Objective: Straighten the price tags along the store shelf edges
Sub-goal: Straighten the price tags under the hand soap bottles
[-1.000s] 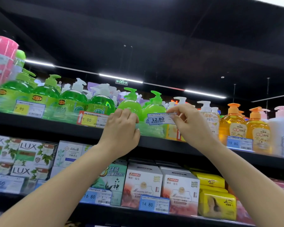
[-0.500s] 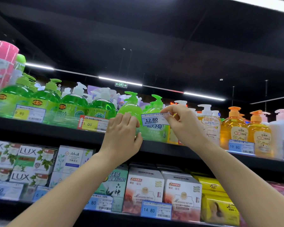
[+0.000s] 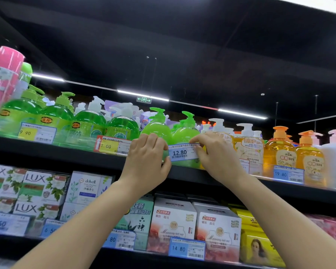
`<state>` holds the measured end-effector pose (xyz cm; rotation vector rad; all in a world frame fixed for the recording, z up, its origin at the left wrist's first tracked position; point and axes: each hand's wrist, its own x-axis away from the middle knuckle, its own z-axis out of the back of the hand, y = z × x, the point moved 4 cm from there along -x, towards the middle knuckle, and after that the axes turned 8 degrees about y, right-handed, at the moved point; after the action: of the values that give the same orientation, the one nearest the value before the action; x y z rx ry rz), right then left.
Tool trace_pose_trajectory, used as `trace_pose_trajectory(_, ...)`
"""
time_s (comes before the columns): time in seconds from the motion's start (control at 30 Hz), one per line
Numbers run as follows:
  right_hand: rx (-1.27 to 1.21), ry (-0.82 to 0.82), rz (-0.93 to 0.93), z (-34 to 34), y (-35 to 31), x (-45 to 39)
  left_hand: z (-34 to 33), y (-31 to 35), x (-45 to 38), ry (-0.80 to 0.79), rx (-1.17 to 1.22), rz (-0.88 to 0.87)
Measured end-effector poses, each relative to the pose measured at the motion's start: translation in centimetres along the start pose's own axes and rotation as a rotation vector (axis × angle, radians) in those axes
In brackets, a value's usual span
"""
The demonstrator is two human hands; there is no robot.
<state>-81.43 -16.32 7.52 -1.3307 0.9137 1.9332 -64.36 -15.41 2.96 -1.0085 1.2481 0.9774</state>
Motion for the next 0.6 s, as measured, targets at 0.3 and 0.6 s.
trace_pose_trajectory(0.3, 0.162, 0.060, 0.105, 0.4, 0.6, 1.6, 0.4, 0.0, 0.0, -0.045, 0.006, -0.050)
trace_pose_trajectory(0.6, 0.216, 0.006, 0.139, -0.3, 0.4, 4.3, 0.6, 0.6, 0.4, -0.071, 0.039, -0.051)
